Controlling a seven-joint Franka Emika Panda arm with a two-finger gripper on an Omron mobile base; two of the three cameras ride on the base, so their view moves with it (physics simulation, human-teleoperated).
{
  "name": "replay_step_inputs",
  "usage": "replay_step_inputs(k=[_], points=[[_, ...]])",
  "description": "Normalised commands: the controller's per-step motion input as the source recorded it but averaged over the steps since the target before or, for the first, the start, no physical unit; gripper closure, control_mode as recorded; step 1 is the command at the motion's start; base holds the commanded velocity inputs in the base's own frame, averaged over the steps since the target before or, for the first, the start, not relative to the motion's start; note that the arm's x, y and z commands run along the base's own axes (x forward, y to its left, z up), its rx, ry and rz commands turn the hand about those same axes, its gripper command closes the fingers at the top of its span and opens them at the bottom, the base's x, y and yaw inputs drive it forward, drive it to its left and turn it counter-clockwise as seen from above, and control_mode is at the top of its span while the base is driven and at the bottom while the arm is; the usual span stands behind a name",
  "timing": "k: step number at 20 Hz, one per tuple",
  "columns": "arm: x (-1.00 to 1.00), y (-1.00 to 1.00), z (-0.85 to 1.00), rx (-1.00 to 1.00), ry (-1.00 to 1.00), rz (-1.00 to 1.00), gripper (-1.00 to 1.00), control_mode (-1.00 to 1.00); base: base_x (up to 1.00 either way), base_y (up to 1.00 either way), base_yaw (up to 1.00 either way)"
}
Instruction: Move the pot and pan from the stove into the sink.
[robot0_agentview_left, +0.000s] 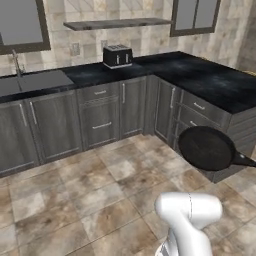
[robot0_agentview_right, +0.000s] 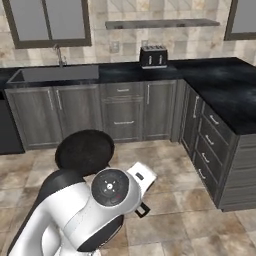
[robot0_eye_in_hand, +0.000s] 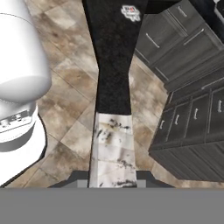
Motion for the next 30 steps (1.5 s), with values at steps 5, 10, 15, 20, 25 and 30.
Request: replay_step_inputs(k=[5,10,15,20,25,30], points=[[0.00,0.00,0.00,0.00,0.00,0.00,1.00,1.00,-0.07,0.05,0.28],[0.00,0.00,0.00,0.00,0.00,0.00,1.00,1.00,-0.11,0.03,0.44],[0.00,0.00,0.00,0.00,0.00,0.00,1.00,1.00,0.09,0.01,0.03],[0.00,0.00,0.00,0.00,0.00,0.00,1.00,1.00,0.91,0.32,-0.05],[0.00,0.00,0.00,0.00,0.00,0.00,1.00,1.00,1.00,0.48,-0.07],[0.00,0.00,0.00,0.00,0.00,0.00,1.00,1.00,1.00,0.48,-0.07]])
